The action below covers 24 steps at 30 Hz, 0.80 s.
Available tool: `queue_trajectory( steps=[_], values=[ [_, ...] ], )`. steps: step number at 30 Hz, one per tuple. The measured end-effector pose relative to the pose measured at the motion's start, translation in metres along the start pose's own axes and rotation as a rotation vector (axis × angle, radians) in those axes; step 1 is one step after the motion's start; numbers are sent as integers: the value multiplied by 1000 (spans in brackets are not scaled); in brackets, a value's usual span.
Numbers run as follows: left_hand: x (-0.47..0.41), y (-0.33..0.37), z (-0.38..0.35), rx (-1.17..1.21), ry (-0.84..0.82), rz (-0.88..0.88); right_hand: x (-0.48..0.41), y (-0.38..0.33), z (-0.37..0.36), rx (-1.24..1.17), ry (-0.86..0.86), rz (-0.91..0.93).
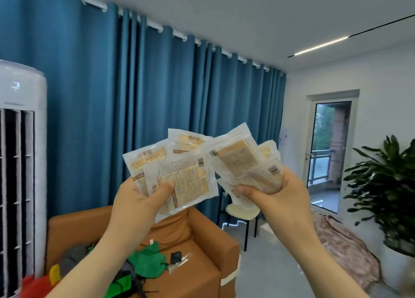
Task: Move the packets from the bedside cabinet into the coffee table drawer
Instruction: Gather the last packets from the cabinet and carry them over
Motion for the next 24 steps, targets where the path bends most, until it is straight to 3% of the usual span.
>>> queue_trajectory(
  steps=[13, 24],
  values=[
    [-52, -103, -232, 160, -228, 66, -100, 130, 129, 167, 221, -37],
    [-143, -204, -369, 267, -397, 69, -199, 240, 148, 300, 357, -29]
  ],
)
Point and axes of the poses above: each hand's wrist, its own x-axis away from the middle knuckle, its own z-axis out of the back of the hand, y = z × x, the point moved 1 cm from there along -x, towards the middle knuckle, and after that the axes turned 7 degrees about y, right-handed, at the moved point
